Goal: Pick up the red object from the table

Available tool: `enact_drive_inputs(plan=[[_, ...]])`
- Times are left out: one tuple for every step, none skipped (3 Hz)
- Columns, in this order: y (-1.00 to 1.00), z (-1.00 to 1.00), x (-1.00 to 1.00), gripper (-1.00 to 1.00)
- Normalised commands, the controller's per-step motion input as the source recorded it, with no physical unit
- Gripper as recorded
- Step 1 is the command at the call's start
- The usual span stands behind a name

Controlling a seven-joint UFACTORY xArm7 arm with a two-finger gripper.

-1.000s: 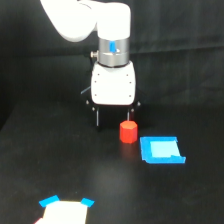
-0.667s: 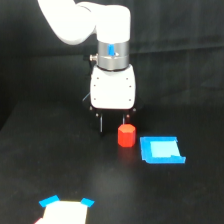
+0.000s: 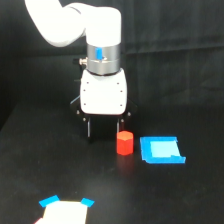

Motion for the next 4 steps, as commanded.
enact_drive_inputs(plan=[[0.75, -0.44, 0.53, -0.66], [-0.61, -0.19, -0.92, 0.43], [-1.0, -0.91, -0.34, 0.21], [0.15, -0.17, 1.0, 1.0]])
